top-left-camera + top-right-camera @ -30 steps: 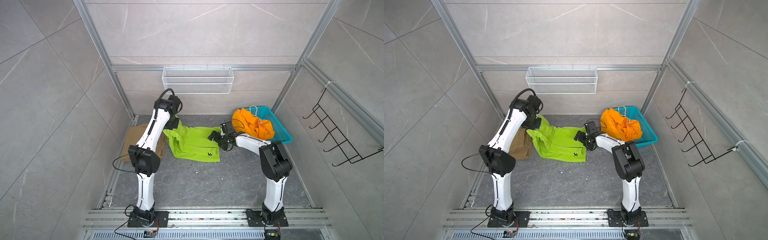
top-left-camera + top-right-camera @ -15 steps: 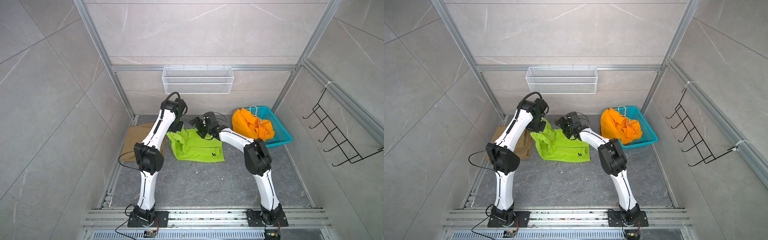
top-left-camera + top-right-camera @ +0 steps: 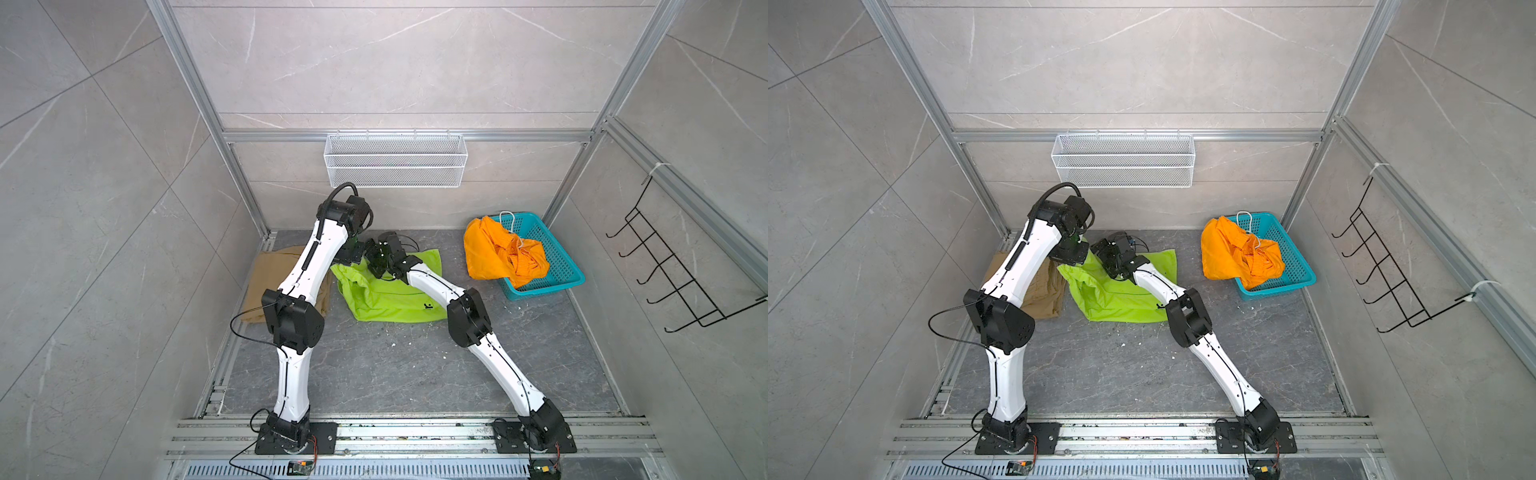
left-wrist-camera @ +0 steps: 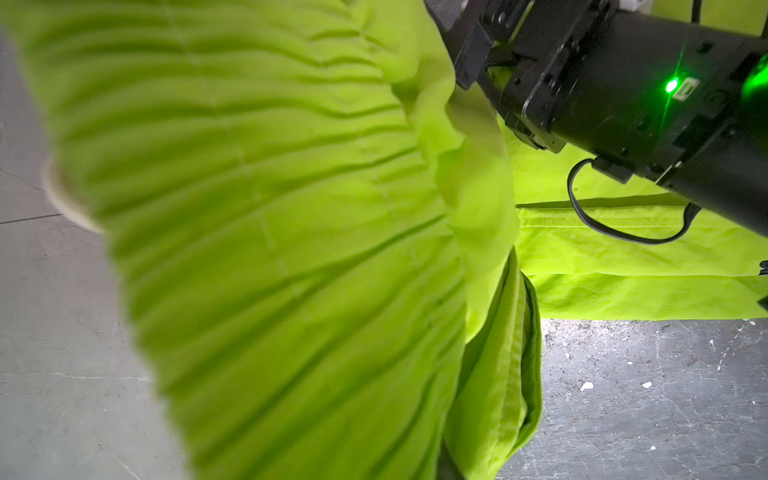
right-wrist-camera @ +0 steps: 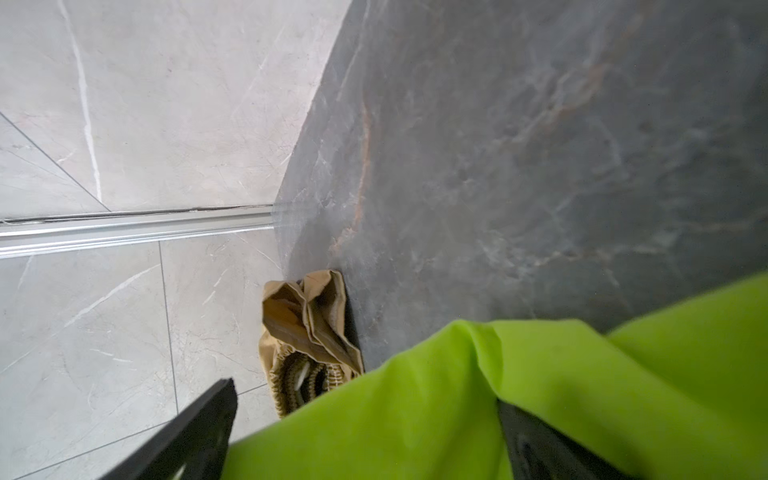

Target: Fold and stack the shorts

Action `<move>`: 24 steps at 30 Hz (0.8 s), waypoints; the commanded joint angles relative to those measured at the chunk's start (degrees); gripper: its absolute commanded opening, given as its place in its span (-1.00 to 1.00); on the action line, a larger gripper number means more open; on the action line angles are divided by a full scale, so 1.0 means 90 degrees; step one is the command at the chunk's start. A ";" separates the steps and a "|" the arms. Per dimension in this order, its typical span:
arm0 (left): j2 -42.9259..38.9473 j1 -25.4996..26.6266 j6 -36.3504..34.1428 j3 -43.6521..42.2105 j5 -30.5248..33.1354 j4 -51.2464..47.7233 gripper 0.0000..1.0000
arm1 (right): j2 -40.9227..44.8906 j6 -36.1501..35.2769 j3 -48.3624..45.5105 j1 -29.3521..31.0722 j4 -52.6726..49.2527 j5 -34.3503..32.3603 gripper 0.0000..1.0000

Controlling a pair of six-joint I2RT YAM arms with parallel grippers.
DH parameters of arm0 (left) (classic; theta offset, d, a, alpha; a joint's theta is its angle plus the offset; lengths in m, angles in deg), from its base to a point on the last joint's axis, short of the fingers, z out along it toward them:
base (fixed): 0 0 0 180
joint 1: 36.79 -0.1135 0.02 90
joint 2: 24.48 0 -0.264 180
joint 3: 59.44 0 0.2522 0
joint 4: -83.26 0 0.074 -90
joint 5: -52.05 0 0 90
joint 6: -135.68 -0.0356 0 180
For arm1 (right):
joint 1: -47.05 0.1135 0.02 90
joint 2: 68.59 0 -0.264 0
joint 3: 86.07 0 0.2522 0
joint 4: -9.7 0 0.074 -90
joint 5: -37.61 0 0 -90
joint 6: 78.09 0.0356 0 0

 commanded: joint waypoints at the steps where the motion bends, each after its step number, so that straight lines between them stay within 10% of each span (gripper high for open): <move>1: -0.0401 0.0007 -0.0101 -0.0001 0.0339 0.0059 -1.00 | 0.0098 -0.0197 0.0349 -0.0016 -0.0587 0.0178 1.00; 5: -0.0285 0.0006 -0.0138 0.0191 0.0463 -0.0004 -1.00 | 0.1047 -0.0657 -0.0168 -0.0233 -0.1000 0.0654 0.99; 15: 0.0130 0.0229 -0.0109 0.1147 0.0415 -0.0171 -1.00 | 0.4284 -0.3160 -0.5216 -0.1374 -0.1616 0.0706 0.99; 24: 0.0549 0.0726 0.0073 0.1492 0.0396 -0.0192 -1.00 | 0.5012 -0.4066 -0.7142 -0.1555 -0.1442 0.0504 0.99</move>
